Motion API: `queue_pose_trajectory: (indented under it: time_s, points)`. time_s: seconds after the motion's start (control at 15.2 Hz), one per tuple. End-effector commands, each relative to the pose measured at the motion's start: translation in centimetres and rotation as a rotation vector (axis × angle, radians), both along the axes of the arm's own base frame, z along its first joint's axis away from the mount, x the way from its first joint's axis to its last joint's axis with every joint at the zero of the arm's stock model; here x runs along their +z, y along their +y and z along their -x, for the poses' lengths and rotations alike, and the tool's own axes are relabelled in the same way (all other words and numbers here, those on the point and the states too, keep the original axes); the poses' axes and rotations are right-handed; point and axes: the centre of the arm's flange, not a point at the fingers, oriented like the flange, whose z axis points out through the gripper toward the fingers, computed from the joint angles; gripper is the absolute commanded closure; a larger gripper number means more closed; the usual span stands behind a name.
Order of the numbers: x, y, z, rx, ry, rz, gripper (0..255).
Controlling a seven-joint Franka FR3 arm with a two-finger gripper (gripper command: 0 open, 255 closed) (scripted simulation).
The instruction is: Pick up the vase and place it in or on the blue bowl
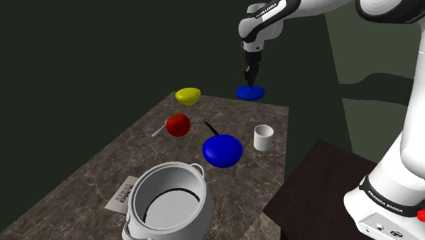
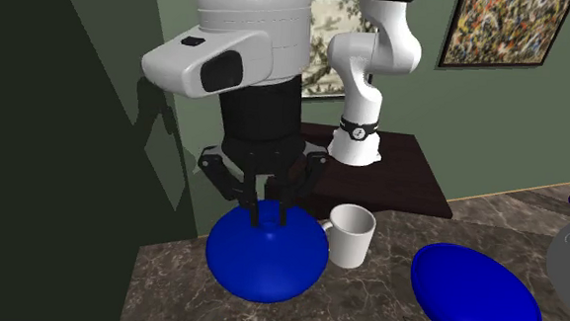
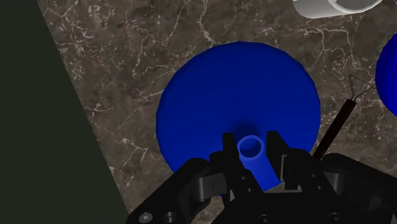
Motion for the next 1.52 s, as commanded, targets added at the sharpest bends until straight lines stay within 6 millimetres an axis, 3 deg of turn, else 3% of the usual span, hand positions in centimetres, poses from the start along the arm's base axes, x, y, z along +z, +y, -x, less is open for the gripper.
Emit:
queue_pose_trajectory:
  time_s: [0.0,1.45]
  points:
    - [0.6,1.9,0.6,0.0,0.0,0.0,255]
    - [4.6,29.3,9.4,0.0,0.0,0.0,255]
